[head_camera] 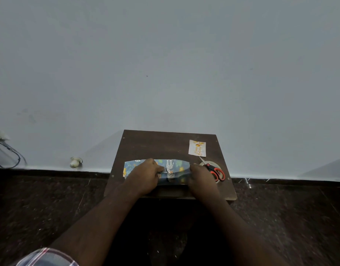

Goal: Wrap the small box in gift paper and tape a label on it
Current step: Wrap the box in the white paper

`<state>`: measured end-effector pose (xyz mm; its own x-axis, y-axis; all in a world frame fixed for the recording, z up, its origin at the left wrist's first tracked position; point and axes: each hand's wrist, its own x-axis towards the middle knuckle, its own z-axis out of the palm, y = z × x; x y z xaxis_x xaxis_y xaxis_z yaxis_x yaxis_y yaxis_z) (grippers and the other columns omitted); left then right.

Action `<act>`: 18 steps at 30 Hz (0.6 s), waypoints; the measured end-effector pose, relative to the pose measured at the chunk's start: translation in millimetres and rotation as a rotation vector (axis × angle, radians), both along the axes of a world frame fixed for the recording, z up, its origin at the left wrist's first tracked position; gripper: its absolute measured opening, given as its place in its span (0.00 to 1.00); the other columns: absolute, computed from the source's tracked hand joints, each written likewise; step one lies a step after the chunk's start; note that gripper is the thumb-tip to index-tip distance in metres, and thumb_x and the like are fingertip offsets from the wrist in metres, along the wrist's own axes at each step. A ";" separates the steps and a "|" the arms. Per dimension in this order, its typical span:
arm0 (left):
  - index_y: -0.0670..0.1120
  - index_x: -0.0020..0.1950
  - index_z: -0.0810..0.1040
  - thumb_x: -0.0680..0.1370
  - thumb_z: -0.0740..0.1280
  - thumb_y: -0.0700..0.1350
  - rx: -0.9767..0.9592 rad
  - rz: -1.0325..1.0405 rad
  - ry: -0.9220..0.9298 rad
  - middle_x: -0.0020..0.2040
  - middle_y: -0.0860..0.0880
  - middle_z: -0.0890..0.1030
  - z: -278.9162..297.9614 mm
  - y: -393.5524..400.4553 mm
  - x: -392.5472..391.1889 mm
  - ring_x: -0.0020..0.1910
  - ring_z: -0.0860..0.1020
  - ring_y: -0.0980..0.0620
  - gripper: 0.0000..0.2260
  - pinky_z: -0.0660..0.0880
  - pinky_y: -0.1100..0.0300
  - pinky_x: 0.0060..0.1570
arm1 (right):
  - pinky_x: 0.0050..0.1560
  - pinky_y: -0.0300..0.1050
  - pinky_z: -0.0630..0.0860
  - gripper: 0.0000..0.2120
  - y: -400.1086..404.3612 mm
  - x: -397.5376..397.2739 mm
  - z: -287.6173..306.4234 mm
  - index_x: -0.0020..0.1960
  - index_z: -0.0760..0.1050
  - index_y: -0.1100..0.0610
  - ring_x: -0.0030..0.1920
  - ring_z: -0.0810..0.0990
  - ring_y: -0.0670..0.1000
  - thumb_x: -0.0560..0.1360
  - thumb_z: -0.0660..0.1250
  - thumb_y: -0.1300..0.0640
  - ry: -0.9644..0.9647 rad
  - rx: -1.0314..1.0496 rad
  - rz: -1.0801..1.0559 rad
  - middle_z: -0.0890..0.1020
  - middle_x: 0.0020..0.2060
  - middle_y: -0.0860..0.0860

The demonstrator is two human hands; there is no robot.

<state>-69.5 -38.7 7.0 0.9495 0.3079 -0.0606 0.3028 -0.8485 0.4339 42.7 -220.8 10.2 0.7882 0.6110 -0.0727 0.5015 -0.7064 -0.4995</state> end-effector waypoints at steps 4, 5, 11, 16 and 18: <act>0.52 0.70 0.77 0.83 0.60 0.43 0.016 0.009 -0.001 0.60 0.47 0.73 -0.7 -1.1 0.1 0.58 0.75 0.48 0.17 0.73 0.55 0.58 | 0.43 0.49 0.76 0.18 1.7 15.2 -5.1 0.53 0.77 0.49 0.46 0.79 0.52 0.73 0.63 0.38 0.582 0.401 -0.408 0.82 0.48 0.52; 0.52 0.70 0.77 0.83 0.60 0.43 0.021 0.008 -0.001 0.60 0.47 0.73 -0.9 -1.7 -0.3 0.58 0.75 0.48 0.17 0.73 0.55 0.58 | 0.40 0.48 0.75 0.18 5.4 16.9 -5.5 0.49 0.77 0.51 0.43 0.77 0.50 0.75 0.63 0.37 0.654 0.458 -0.420 0.80 0.44 0.51; 0.52 0.71 0.76 0.83 0.59 0.44 0.022 0.008 -0.020 0.61 0.48 0.73 -7.2 -0.5 -0.6 0.59 0.75 0.49 0.17 0.72 0.57 0.58 | 0.55 0.56 0.82 0.27 20.2 21.4 -0.4 0.67 0.75 0.56 0.57 0.81 0.55 0.71 0.78 0.54 0.623 0.415 -0.402 0.79 0.60 0.54; 0.50 0.70 0.77 0.83 0.61 0.43 -0.029 0.036 -0.075 0.61 0.50 0.74 -17.6 0.4 -3.0 0.59 0.75 0.50 0.16 0.71 0.60 0.56 | 0.51 0.55 0.84 0.16 18.3 22.0 -12.4 0.58 0.79 0.56 0.49 0.83 0.52 0.72 0.76 0.64 0.695 0.557 -0.452 0.81 0.49 0.50; 0.50 0.70 0.77 0.83 0.60 0.43 -0.033 0.037 -0.081 0.61 0.50 0.73 -19.4 0.4 -3.6 0.59 0.75 0.51 0.17 0.72 0.60 0.56 | 0.52 0.58 0.83 0.14 21.4 24.0 -17.6 0.56 0.80 0.56 0.50 0.84 0.55 0.72 0.75 0.66 0.717 0.623 -0.485 0.82 0.51 0.53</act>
